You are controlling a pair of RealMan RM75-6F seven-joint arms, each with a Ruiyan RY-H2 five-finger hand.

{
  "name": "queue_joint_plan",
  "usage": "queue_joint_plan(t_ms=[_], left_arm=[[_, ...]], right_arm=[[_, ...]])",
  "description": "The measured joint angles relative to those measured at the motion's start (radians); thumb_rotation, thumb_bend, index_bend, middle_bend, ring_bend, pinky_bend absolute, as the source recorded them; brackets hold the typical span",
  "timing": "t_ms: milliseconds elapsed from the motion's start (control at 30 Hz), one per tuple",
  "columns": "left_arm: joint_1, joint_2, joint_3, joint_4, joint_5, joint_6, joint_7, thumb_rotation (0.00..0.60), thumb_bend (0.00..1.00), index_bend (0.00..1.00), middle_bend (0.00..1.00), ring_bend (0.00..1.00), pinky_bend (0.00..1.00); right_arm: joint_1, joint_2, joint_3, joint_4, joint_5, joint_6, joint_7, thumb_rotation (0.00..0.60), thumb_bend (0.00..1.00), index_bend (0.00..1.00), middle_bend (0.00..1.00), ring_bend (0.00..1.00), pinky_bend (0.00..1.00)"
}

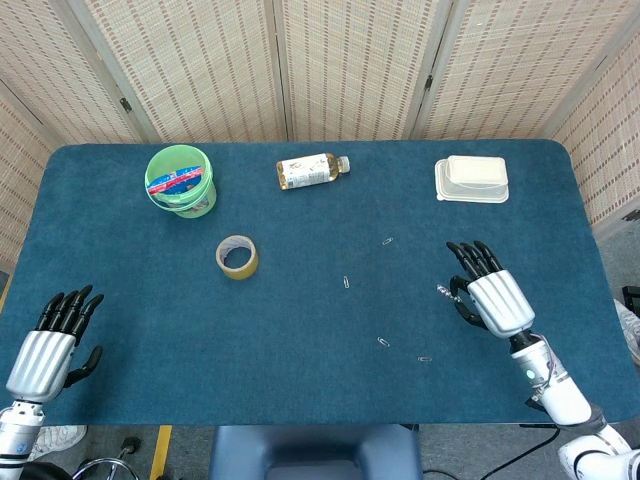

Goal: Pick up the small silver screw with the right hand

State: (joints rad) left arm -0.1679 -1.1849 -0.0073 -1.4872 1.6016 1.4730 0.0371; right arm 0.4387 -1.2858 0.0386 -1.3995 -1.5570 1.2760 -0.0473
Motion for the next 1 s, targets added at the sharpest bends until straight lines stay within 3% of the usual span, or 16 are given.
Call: queue_joint_plan(t_ms=[333,733,800,867,933,1000], left_arm=[[-0.001,-0.001,0.005,-0.002,0.007,-0.002,0.008,0.600,0.47,0.00,0.04,0.04,0.08],[-0.008,-0.010,0.005,-0.006,0.003,-0.017,0.032,0.600,0.47,0.00,0.04,0.04,0.08],[-0.008,-0.009,0.004,-0.006,0.002,-0.017,0.029,0.600,0.47,0.00,0.04,0.04,0.08],[-0.008,-0.007,0.004,-0.006,0.001,-0.015,0.025,0.600,0.47,0.00,0.04,0.04,0.08],[-0.007,-0.005,0.004,-0.007,0.002,-0.012,0.020,0.600,0.47,0.00,0.04,0.04,0.08],[-0.006,-0.003,0.005,-0.008,0.002,-0.011,0.016,0.600,0.47,0.00,0.04,0.04,0.08]], right_arm=[[-0.078,0.006,-0.017,0.025,0.004,0.083,-0.021,0.600,0.38,0.65,0.06,0.00,0.00],[-0.152,-0.046,-0.029,0.204,0.024,0.121,0.143,0.600,0.38,0.65,0.06,0.00,0.00],[-0.147,-0.049,-0.025,0.209,0.019,0.114,0.147,0.600,0.38,0.59,0.05,0.01,0.00],[-0.141,-0.052,-0.023,0.212,0.018,0.102,0.149,0.600,0.38,0.41,0.02,0.02,0.00],[-0.137,-0.051,-0.024,0.211,0.020,0.081,0.147,0.600,0.38,0.13,0.00,0.00,0.00],[-0.133,-0.044,-0.024,0.202,0.029,0.055,0.127,0.600,0.38,0.01,0.00,0.00,0.00]])
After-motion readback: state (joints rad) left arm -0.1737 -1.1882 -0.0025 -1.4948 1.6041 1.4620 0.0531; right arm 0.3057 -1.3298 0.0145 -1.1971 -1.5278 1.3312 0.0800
